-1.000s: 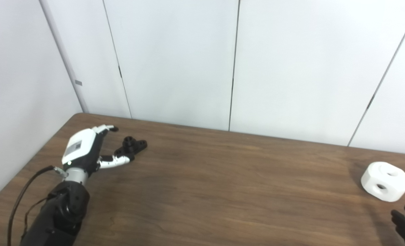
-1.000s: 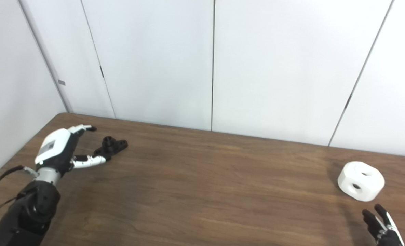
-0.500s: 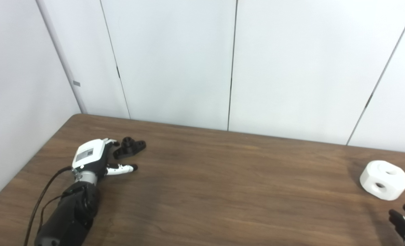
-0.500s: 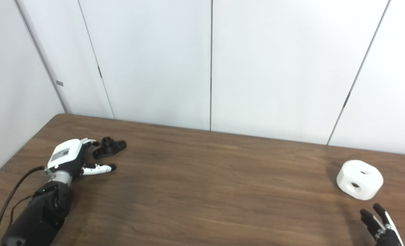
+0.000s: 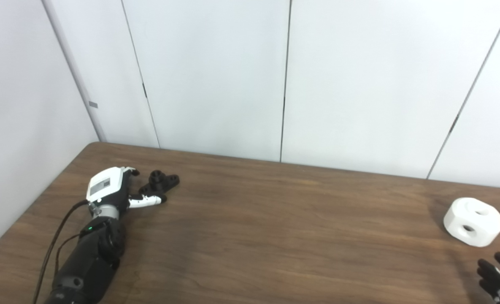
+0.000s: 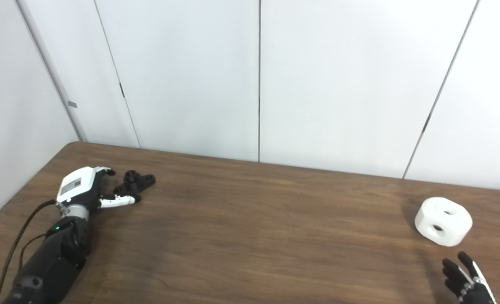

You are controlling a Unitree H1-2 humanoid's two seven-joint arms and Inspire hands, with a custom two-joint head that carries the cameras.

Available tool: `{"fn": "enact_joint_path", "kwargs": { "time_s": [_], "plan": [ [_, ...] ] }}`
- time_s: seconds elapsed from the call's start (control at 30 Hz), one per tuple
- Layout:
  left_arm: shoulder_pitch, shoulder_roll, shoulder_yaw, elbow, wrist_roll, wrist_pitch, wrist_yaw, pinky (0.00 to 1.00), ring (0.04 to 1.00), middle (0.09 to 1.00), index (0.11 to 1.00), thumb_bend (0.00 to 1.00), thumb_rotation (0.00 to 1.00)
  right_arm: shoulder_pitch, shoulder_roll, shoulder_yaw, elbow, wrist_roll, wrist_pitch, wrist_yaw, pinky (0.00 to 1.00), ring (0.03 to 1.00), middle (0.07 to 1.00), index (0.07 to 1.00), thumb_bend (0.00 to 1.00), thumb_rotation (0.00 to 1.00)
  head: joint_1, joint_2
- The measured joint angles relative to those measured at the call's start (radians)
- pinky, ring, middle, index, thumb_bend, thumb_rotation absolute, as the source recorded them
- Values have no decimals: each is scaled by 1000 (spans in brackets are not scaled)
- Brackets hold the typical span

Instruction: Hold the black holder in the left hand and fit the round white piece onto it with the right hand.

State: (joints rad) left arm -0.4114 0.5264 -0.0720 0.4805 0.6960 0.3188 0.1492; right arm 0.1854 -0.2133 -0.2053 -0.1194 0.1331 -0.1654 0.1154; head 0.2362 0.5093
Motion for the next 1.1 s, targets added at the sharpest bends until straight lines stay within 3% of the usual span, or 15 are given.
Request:
{"fn": "enact_joint_path", "kwargs": {
  "time_s": [0.27,0.57,0.7,0.93,1.1],
  "plan": [
    [-4,0,4,-7,-65,1,-17,947,946,895,715,876,417,8,0,3,-9,-2,9,-1,977,912,878,940,527,987,-2,2],
    [-4,-15,22,-34,-145,-8,-31,950,958,878,606,850,234,10,1,3,-14,-1,20,-1,932,907,885,941,540,963,-8,9],
    [-4,-15,17,-35,-145,-10,-27,967,968,880,592,861,173,10,1,3,-15,-2,22,-1,929,902,880,933,547,965,-8,9],
    [-5,-15,14,-39,-145,-12,-27,945,965,878,602,839,149,14,2,8,-20,-4,39,-1,942,910,888,941,536,958,-8,17],
    [-5,-14,11,-45,-146,-18,-29,930,951,859,582,826,114,19,2,10,-24,29,40,10,999,966,919,960,552,952,-8,23]
  ]
}}
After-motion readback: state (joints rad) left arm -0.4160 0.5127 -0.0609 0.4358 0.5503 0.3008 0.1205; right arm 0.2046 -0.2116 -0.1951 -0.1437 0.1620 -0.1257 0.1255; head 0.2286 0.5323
